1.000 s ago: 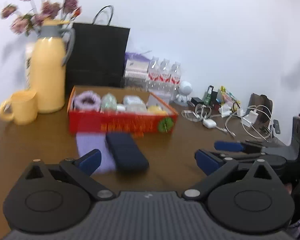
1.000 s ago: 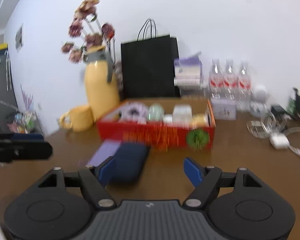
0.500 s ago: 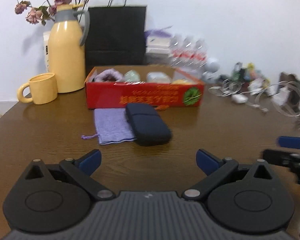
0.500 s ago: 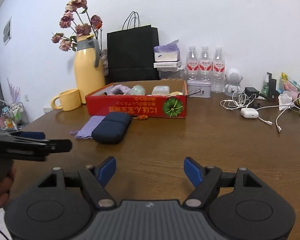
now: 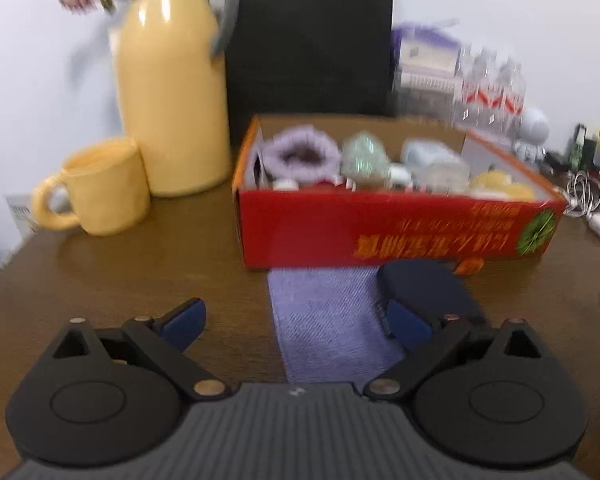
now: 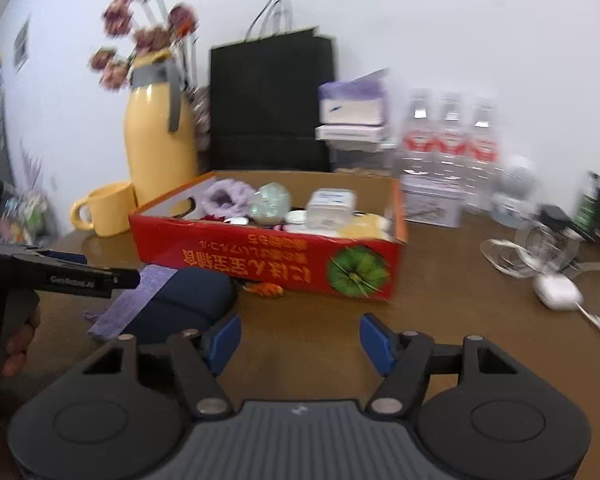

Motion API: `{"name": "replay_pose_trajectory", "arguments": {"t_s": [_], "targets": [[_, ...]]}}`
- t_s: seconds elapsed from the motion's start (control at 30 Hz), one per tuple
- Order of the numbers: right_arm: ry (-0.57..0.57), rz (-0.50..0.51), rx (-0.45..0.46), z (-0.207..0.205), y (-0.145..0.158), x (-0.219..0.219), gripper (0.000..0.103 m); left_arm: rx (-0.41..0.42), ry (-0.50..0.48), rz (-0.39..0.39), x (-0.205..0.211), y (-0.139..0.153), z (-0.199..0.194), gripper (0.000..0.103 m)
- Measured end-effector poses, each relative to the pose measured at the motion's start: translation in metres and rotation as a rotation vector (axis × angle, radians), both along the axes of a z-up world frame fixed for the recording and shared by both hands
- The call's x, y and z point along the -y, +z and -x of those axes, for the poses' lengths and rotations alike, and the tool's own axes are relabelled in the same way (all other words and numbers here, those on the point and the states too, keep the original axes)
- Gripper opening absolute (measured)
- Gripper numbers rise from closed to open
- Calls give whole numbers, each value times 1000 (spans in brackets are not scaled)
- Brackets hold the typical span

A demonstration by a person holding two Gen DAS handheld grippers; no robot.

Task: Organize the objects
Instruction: 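Grasp the purple cloth with the left tool while the right tool grasps the small orange piece, then carry the purple cloth and orange piece into the red box and release both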

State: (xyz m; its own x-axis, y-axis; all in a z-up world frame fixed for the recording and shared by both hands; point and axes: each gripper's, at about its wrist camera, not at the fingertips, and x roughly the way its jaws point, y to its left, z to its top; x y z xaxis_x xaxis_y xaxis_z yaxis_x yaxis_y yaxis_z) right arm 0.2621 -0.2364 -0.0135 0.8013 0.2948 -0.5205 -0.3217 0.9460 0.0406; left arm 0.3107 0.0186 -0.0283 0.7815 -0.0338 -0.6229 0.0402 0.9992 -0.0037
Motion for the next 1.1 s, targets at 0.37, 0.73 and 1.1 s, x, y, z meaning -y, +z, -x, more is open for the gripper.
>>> {"name": "replay_pose_trajectory", "arguments": {"t_s": [0.37,0.73,1.1], "targets": [[103,117,-75,-108,-47,-69,51,-18,-121,-21,9,-21,-3,58],[134,130,-69,-97,-50,-72,9,22,-107,-4,19,-9,38,5],[8,25,16,24,-17,-21,9,114,3,106,-15,39,156,5]]}}
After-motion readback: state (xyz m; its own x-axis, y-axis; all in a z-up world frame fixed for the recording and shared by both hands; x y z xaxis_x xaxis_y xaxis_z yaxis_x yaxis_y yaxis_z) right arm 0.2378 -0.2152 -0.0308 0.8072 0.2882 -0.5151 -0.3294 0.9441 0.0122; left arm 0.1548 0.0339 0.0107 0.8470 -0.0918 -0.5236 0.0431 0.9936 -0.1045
